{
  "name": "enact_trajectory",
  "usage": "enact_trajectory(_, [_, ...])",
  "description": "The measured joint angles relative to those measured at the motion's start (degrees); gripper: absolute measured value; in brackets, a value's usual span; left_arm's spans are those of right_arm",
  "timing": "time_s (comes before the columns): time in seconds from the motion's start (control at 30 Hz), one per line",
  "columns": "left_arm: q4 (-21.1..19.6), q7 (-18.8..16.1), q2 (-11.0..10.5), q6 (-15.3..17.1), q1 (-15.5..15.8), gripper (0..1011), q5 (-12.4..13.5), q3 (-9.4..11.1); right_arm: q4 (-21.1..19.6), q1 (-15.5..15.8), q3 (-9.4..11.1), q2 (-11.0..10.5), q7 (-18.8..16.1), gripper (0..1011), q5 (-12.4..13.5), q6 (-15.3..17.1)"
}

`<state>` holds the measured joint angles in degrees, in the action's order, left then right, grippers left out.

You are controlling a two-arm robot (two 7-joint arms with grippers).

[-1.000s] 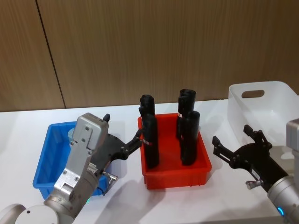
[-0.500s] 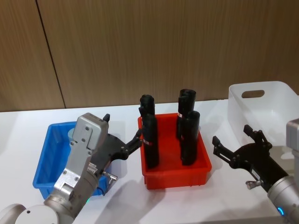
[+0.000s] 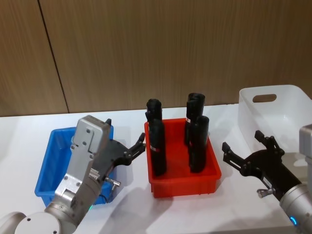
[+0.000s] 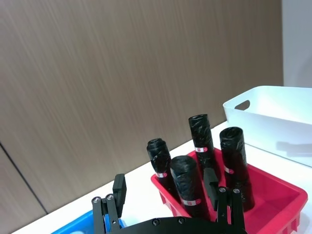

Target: Pick the cotton swabs from the blue box and place them into the white box.

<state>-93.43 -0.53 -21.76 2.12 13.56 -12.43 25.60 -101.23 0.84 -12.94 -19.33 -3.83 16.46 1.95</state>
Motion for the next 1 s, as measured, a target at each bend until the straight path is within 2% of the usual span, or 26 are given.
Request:
enact_trajectory(0.4, [-0.23,-2.13,-0.72,4.89,-0.72,1004,-2.81,-1.25,0.0,0.0,0.0,0.0,0.0,1002,0.0,0.0])
enact_trajectory(1.0, [-0.5,-5.03,-4.07,7.13,-4.56,1004,-8.79,-3.77,0.0,0.0,0.0,0.0,0.0,1001,0.0,0.0])
